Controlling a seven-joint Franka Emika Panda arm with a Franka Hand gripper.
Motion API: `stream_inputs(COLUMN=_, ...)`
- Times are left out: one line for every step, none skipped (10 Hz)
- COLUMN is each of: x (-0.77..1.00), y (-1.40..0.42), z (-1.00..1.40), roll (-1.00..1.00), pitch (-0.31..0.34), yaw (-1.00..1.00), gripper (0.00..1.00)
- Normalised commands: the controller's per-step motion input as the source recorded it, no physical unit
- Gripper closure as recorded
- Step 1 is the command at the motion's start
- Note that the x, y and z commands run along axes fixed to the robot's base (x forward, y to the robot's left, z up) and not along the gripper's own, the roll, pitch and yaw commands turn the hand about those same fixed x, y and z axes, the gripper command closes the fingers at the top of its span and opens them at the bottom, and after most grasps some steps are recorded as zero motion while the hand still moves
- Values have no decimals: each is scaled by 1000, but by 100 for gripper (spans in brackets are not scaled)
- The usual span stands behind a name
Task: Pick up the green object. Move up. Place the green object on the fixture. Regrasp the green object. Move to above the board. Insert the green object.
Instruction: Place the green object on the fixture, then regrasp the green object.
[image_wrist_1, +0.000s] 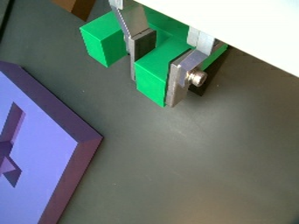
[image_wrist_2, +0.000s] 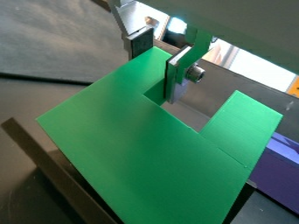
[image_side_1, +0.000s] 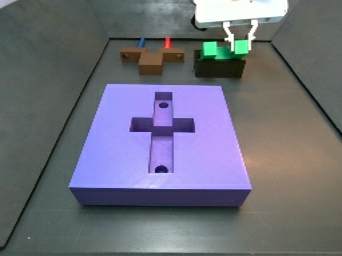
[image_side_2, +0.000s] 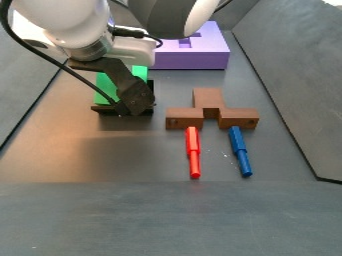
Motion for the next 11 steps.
stream_inputs(x=43, y=51, z=-300, roll=6, pitch=114, yaw=220, gripper=100)
stream_inputs(x=40, y=0, z=-251, roll=0, pitch=0, yaw=137, gripper=100)
stream_inputs(x=0, y=0, z=-211, roll=0, pitch=0, yaw=37, gripper=100)
stream_inputs(x=0, y=0, z=0, roll=14, pitch=0, yaw=0, gripper=100)
stream_inputs(x=0, y=0, z=0, roll=0, pitch=0, yaw=0, gripper=100)
stream_inputs(x=0, y=0, z=0, roll=0, pitch=0, yaw=0, gripper=0)
stream_inputs(x=0, y=0, z=226, roll=394, pitch=0, yaw=71, gripper=0)
stream_inputs(x=9, y=0, z=257, roll=629, pitch=0, yaw=163, gripper=0)
stream_inputs(x=0, y=0, z=226, roll=803, pitch=0, yaw=223, gripper=0)
stream_inputs(x=0, y=0, z=174, roll=931, pitch=-6, yaw=234, gripper=0)
stream_inputs(x=0, y=-6, z=163, roll=1000, pitch=-9, yaw=214, gripper=0)
